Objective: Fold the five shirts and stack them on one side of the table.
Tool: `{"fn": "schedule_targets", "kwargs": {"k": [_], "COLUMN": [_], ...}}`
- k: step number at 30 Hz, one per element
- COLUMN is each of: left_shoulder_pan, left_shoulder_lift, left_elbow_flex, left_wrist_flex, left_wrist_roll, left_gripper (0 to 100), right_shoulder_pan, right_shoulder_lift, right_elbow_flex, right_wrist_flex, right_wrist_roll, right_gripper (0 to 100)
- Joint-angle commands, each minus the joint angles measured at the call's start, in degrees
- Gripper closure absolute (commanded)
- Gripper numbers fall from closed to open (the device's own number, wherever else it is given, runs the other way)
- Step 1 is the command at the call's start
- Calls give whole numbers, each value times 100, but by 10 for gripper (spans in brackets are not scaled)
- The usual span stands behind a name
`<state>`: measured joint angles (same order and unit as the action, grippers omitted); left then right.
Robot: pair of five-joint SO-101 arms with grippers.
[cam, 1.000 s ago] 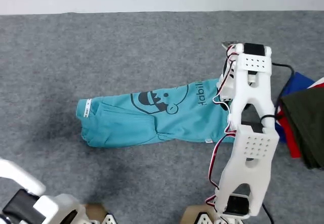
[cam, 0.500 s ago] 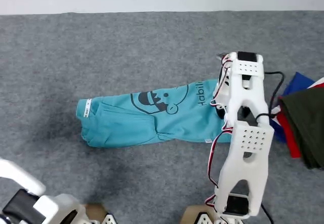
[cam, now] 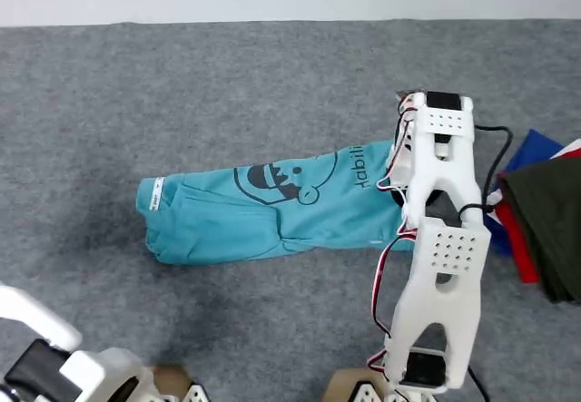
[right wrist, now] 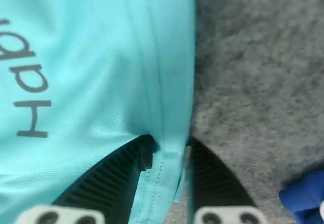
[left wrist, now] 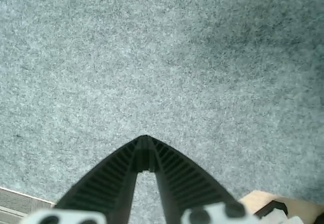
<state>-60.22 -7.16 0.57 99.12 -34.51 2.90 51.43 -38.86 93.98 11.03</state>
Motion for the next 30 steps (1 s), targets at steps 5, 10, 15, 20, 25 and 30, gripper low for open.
{"fn": "schedule_targets", "kwargs": {"k": [5, 10, 15, 20, 25, 30], "left_shoulder_pan": [53, 53, 53, 53, 44, 35], "left_shoulder_lift": [-299, -299, -299, -299, -299, -299], "left_elbow_flex": [4, 4, 4, 4, 4, 4], "left_wrist_flex": [132, 132, 132, 132, 132, 132], "left_wrist_roll": [-18, -35, -35, -35, -35, -35], "left_gripper": [998, 998, 998, 998, 998, 998], "right_shoulder_pan": [-330, -171, 233, 690, 1209, 1244], "right_shoulder_lift": [22, -251, -875, -1288, -1297, -1305], "right_elbow_flex": [-132, -273, -264, -264, -290, -290], "right_wrist_flex": [-119, 180, 330, 347, 268, 400], "right_wrist_roll": [-26, -18, -9, 158, 404, 598], "right_gripper": [988, 989, 989, 989, 989, 989]}}
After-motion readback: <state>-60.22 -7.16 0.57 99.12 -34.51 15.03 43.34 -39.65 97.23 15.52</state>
